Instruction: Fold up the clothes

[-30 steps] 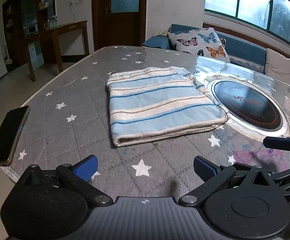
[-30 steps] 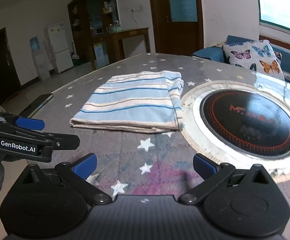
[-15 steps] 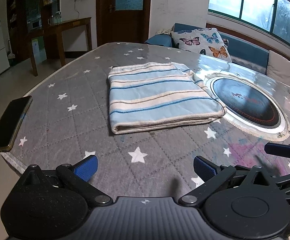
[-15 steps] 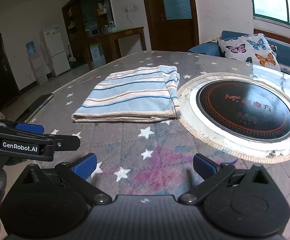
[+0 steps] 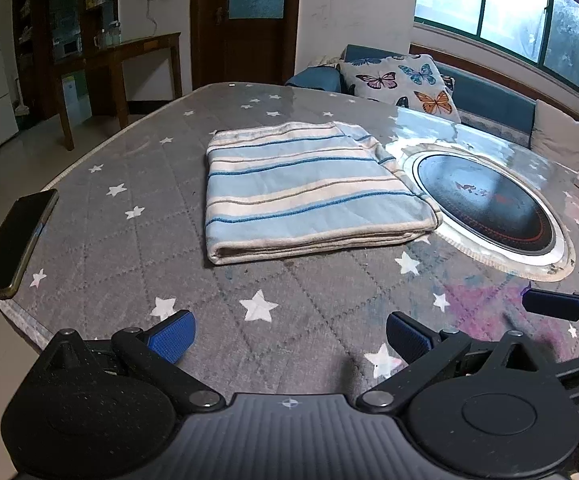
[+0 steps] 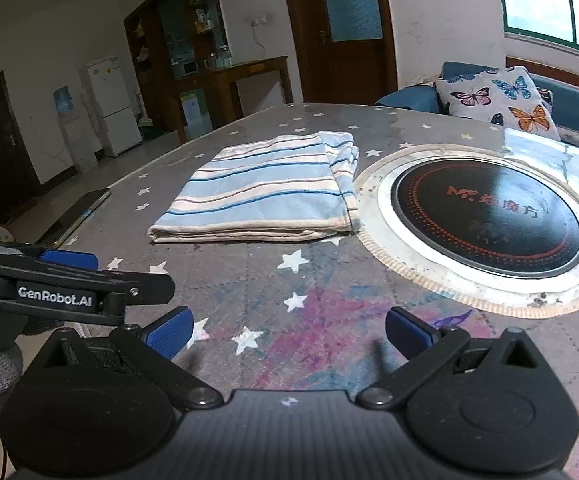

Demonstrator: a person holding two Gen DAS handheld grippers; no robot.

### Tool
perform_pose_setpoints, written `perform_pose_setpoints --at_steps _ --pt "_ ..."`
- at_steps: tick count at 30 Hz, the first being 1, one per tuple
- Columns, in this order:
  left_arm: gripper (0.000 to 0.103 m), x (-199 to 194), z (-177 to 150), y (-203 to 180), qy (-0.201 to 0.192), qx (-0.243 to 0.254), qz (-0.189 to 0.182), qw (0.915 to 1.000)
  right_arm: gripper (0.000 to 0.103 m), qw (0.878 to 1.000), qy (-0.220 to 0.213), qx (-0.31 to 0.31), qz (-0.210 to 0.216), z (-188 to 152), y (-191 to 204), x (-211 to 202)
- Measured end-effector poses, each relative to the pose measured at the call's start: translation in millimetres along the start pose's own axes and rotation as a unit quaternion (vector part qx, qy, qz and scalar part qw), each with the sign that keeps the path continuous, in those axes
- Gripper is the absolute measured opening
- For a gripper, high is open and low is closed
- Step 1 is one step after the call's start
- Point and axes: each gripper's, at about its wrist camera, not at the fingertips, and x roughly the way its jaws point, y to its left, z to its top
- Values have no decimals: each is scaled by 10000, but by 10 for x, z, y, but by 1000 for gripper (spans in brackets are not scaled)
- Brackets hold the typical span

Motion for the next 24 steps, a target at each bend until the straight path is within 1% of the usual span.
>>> perform_pose_setpoints --at_steps 13,18,24 --pt "103 146 137 -178 67 39 110 9999 103 10000 94 -4 23 42 -168 131" --pt "103 225 207 -237 138 -20 220 9997 103 9999 112 -34 105 77 -250 175" --pt "103 279 266 -307 202 -192 481 9985 103 9996 174 -129 201 118 -354 262"
